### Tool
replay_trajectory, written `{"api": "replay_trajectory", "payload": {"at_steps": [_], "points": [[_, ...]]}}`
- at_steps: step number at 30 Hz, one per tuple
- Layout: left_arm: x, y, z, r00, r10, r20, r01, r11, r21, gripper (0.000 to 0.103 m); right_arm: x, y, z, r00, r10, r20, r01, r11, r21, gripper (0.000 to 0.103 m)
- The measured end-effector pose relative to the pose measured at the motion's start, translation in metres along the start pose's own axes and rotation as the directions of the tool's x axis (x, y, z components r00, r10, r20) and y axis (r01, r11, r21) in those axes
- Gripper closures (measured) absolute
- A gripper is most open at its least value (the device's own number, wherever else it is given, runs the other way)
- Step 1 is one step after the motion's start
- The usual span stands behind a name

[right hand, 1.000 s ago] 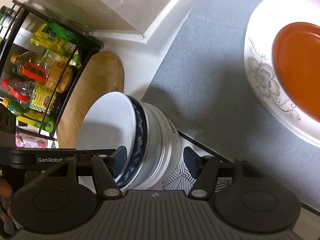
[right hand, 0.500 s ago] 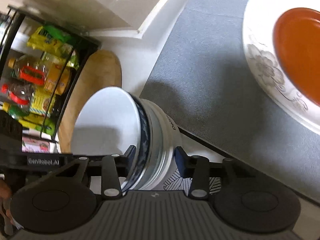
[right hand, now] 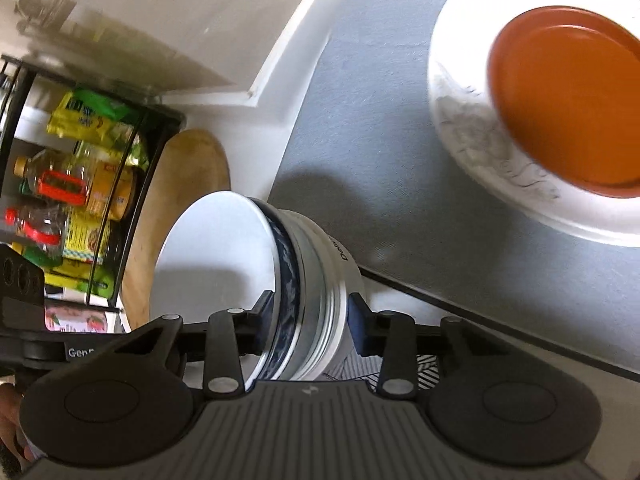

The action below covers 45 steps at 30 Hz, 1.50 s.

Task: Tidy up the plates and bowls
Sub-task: 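Lift the whole bowl stack with both grippers toward the plate stack, then lower the bowl stack onto the brown plate and open both grippers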

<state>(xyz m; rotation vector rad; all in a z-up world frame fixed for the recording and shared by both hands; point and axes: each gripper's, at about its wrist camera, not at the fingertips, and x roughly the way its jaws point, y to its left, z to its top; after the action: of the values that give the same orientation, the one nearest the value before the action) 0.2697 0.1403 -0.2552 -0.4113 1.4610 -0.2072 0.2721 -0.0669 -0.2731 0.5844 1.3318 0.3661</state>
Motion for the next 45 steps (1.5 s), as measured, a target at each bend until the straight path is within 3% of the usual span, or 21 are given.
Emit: {"api": "replay_trajectory", "payload": {"at_steps": [13, 28, 36, 45], "points": [[-0.001, -0.084, 0.03, 1.0, -0.014, -0.003, 0.014, 0.985, 0.17, 0.055, -0.066, -0.027, 0.014, 0.986, -0.04, 0.16, 0.028, 0.997, 0.072, 0.06], [0.003, -0.191, 0.078, 0.994, -0.104, -0.019, 0.104, 0.932, 0.347, 0.056, -0.156, -0.06, 0.052, 0.917, -0.14, 0.373, 0.095, 0.986, 0.136, 0.06], [0.05, -0.211, 0.102, 0.99, -0.103, -0.1, 0.134, 0.912, 0.389, 0.055, -0.153, -0.099, 0.067, 0.904, -0.193, 0.381, 0.118, 0.97, 0.212, 0.06], [0.09, -0.208, 0.113, 0.987, -0.093, -0.13, 0.139, 0.903, 0.408, 0.055, -0.123, -0.124, 0.068, 0.9, -0.226, 0.372, 0.128, 0.954, 0.27, 0.06]]}}
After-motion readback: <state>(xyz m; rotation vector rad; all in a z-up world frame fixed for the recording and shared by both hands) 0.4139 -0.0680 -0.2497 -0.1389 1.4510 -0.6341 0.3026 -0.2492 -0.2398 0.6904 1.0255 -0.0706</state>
